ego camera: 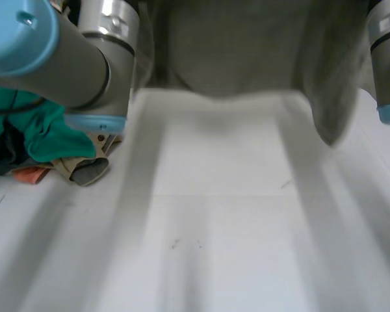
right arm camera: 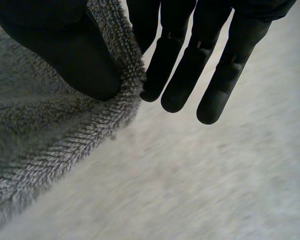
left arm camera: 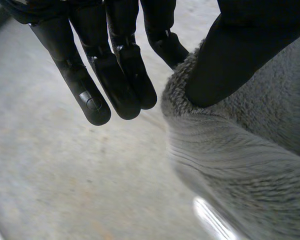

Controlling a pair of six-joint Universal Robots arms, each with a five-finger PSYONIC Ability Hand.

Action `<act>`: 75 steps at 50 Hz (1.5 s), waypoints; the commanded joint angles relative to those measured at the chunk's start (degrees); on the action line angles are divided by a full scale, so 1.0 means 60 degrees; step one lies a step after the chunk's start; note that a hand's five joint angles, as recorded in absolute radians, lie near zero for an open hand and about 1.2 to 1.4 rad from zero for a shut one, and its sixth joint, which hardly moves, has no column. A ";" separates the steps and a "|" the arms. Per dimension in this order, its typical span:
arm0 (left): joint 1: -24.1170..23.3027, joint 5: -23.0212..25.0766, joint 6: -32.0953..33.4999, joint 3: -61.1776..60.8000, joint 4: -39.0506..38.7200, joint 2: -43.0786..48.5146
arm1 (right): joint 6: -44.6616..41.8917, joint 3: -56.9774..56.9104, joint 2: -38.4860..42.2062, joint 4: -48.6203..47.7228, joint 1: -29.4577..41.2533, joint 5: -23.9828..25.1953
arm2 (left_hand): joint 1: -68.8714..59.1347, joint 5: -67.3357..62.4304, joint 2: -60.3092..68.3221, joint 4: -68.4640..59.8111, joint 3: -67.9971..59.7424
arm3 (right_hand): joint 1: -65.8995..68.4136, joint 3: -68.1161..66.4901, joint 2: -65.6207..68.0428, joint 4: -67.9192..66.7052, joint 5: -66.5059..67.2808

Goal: Fold the laundry.

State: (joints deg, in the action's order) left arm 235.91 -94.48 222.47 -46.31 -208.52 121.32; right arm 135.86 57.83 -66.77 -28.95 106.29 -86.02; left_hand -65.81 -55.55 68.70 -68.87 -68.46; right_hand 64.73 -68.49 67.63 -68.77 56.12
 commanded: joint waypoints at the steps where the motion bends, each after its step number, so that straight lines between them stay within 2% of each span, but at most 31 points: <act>1: -0.0016 -0.0118 -0.0281 -0.1594 -0.0052 -0.0399 | 0.0076 0.1331 -0.0239 -0.0728 0.0025 0.0390 | -0.2365 -0.2409 0.1884 -0.1855 -0.1924 | 0.2545 -0.1919 0.2061 -0.1872 0.2313; 6: -0.0075 -0.0059 -0.0691 -0.3953 -0.0139 -0.0781 | 0.0135 0.3085 -0.0253 0.0120 0.0025 0.0449 | -0.2365 -0.2409 0.1884 -0.1855 -0.1924 | 0.2545 -0.1919 0.2061 -0.1872 0.2313; 12: -0.0382 -0.0074 -0.0956 -0.6325 -0.0154 -0.0504 | 0.0164 0.4832 -0.0122 0.0928 -0.0063 0.0493 | -0.2365 -0.2409 0.1884 -0.1855 -0.1924 | 0.2545 -0.1919 0.2061 -0.1872 0.2313; 17: -0.0441 -0.0103 -0.0941 -0.7339 -0.0140 0.0302 | 0.0106 0.5887 0.0668 0.1060 -0.0092 0.0479 | -0.2365 -0.2409 0.1884 -0.1855 -0.1924 | 0.2545 -0.1919 0.2061 -0.1872 0.2313; 21: -0.0441 -0.0059 -0.0926 -0.7838 -0.0052 0.0508 | 0.0149 0.6268 0.0787 0.1119 -0.0092 0.0479 | -0.1809 -0.1853 0.1328 -0.1299 -0.1368 | 0.2545 -0.1919 0.2061 -0.1872 0.2313; 22: -0.0441 -0.0059 -0.0897 -0.7925 -0.0052 0.0508 | 0.0149 0.6313 0.0787 0.1119 -0.0092 0.0479 | -0.1503 -0.1547 0.1021 -0.0992 -0.1062 | 0.2545 -0.1919 0.2061 -0.1872 0.2313; 26: -0.0441 0.0000 -0.0868 -0.8204 -0.0008 0.0318 | 0.0135 0.6547 0.0758 0.1119 -0.0077 0.0464 | 0.2051 0.2007 -0.2533 0.2562 0.2492 | 0.2545 -0.1919 0.2061 -0.1872 0.2313; 27: -0.0412 0.0000 -0.0868 -0.8292 0.0036 0.0086 | 0.0135 0.6577 0.0758 0.1119 -0.0092 0.0479 | 0.4031 0.3987 -0.4513 0.4542 0.4472 | 0.2545 -0.1919 0.2061 -0.1872 0.2313; 33: -0.0003 0.0029 -0.0970 -0.8658 0.0241 -0.0896 | 0.0179 0.6738 0.0611 0.1280 -0.0268 0.0508 | 0.8166 0.8122 -0.8647 0.8676 0.8607 | 0.2545 -0.1919 0.2061 -0.1872 0.2313; 37: 0.0569 0.0262 -0.1320 -0.8922 0.0402 -0.1615 | 0.0179 0.6899 0.0582 0.1368 -0.0268 0.0523 | 0.8901 0.8857 -0.9383 0.9412 0.9342 | 0.2545 -0.1919 0.2061 -0.1872 0.2313; 39: 0.0949 0.0802 -0.2384 -0.9097 0.0693 -0.1995 | 0.0179 0.6943 0.0582 0.1368 -0.0268 0.0552 | 0.8929 0.8885 -0.9411 0.9440 0.9370 | 0.2545 -0.1919 0.2061 -0.1872 0.2313; 45: 0.1594 0.1507 -0.4555 -0.9069 0.1791 -0.1895 | 0.0164 0.6958 0.0582 0.1368 -0.0268 0.0552 | 0.8734 0.8690 -0.9216 0.9245 0.9175 | 0.2545 -0.1919 0.2061 -0.1872 0.2313; 47: 0.1668 0.1537 -0.4690 -0.8981 0.1896 -0.1807 | 0.0164 0.6958 0.0582 0.1368 -0.0268 0.0552 | 0.8622 0.8578 -0.9103 0.9132 0.9063 | 0.2545 -0.1919 0.2061 -0.1872 0.2313; 56: 0.2195 0.1538 -0.4676 -0.7708 0.2189 -0.0386 | 0.0164 0.6987 0.0582 0.1368 -0.0268 0.0523 | 0.6381 0.6337 -0.6863 0.6892 0.6822 | 0.2545 -0.1919 0.2061 -0.1872 0.2313; 61: 0.2210 0.1538 -0.4676 -0.6917 0.2511 0.0419 | 0.0164 0.7060 0.0582 0.1382 -0.0297 0.0523 | 0.5650 0.5606 -0.6131 0.6160 0.6091 | 0.2545 -0.1919 0.2061 -0.1872 0.2313; 67: 0.2006 0.1567 -0.4588 -0.6154 0.3390 0.1035 | 0.0149 0.7089 0.0465 0.1513 -0.0297 0.0522 | 0.2489 0.2445 -0.2970 0.2999 0.2930 | 0.2545 -0.1919 0.2061 -0.1872 0.2313; 75: 0.1859 0.1508 -0.4559 -0.5876 0.3523 0.1065 | 0.0135 0.7090 0.0157 0.2495 -0.0283 0.0844 | -0.1943 -0.1987 0.1461 -0.1432 -0.1502 | 0.2545 -0.1919 0.2061 -0.1872 0.2313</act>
State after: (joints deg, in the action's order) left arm 247.62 -85.14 194.98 -82.54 -188.08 127.83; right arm 136.77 100.42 -64.57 -18.73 104.53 -82.81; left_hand -52.92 -41.98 52.59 -52.38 -52.25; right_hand 64.73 -68.54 68.02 -68.79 57.54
